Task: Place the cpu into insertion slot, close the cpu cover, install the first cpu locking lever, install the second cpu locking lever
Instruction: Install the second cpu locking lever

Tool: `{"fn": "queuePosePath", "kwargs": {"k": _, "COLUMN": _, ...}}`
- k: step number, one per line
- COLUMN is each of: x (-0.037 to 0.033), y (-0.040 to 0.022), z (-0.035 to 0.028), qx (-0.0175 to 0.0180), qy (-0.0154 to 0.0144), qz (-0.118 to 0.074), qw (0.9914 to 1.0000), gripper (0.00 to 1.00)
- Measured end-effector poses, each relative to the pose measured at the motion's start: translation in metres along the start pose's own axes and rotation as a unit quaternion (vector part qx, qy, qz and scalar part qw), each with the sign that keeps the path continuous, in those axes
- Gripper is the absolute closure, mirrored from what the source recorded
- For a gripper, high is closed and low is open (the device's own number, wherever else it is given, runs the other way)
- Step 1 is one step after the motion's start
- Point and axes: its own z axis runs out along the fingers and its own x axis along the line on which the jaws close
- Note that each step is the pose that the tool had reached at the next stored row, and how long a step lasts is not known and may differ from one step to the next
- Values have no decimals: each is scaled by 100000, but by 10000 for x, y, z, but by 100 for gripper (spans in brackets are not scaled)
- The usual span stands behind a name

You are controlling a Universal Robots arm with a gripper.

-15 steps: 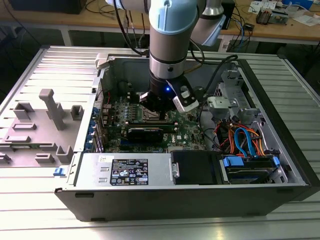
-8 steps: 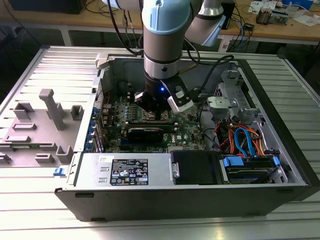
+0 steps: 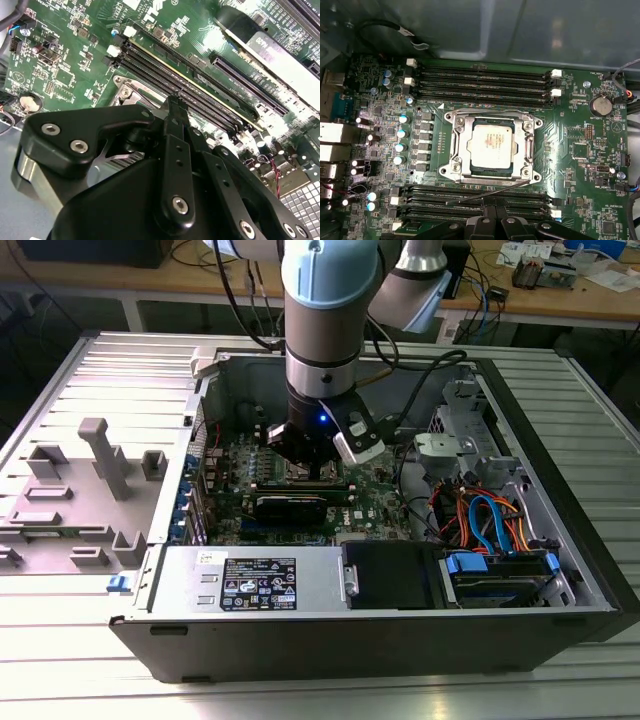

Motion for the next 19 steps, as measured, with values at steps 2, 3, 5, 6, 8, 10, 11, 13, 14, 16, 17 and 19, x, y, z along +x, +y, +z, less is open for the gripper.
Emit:
{"fn": "queuePosePath", "kwargs": {"k": 2, "x": 0, "y": 0, "z": 0, "qx": -4, "qy": -1, "qz": -1, "qw": 100000, "gripper": 89}}
{"fn": "queuePosePath", "kwargs": {"k": 3, "x": 0, "y": 0, "z": 0, "qx": -3, "qy": -3, "qz": 0, "qw": 100000, "gripper": 89}}
{"fn": "queuePosePath", "kwargs": {"k": 5, "x": 0, "y": 0, "z": 0, "qx": -4, "qy": 0, "qz": 0, "qw": 100000, "gripper": 89}}
{"fn": "queuePosePath", "kwargs": {"k": 6, "x": 1, "y": -1, "z": -1, "qx": -51, "qy": 9, "qz": 4, "qw": 100000, "gripper": 89}}
{"fn": "queuePosePath", "kwargs": {"k": 8, "x": 0, "y": 0, "z": -6, "qx": -276, "qy": 184, "qz": 25, "qw": 99999, "gripper": 89}}
{"fn": "queuePosePath", "kwargs": {"k": 10, "x": 0, "y": 2, "z": -8, "qx": -372, "qy": 321, "qz": 47, "qw": 99999, "gripper": 89}}
{"fn": "queuePosePath", "kwargs": {"k": 11, "x": -2, "y": 3, "z": -9, "qx": -410, "qy": 963, "qz": 112, "qw": 99994, "gripper": 89}}
{"fn": "queuePosePath", "kwargs": {"k": 13, "x": -1, "y": 3, "z": -8, "qx": -763, "qy": 1325, "qz": 164, "qw": 99988, "gripper": 89}}
{"fn": "queuePosePath", "kwargs": {"k": 14, "x": -1, "y": 3, "z": -6, "qx": -1022, "qy": 1469, "qz": 182, "qw": 99984, "gripper": 89}}
{"fn": "queuePosePath", "kwargs": {"k": 16, "x": -1, "y": 5, "z": -5, "qx": -1549, "qy": 1548, "qz": 204, "qw": 99976, "gripper": 89}}
{"fn": "queuePosePath", "kwargs": {"k": 17, "x": -1, "y": 5, "z": 3, "qx": -1609, "qy": 1556, "qz": 204, "qw": 99975, "gripper": 89}}
{"fn": "queuePosePath", "kwargs": {"k": 19, "x": 10, "y": 4, "z": 17, "qx": -1618, "qy": 1577, "qz": 202, "qw": 99974, "gripper": 89}}
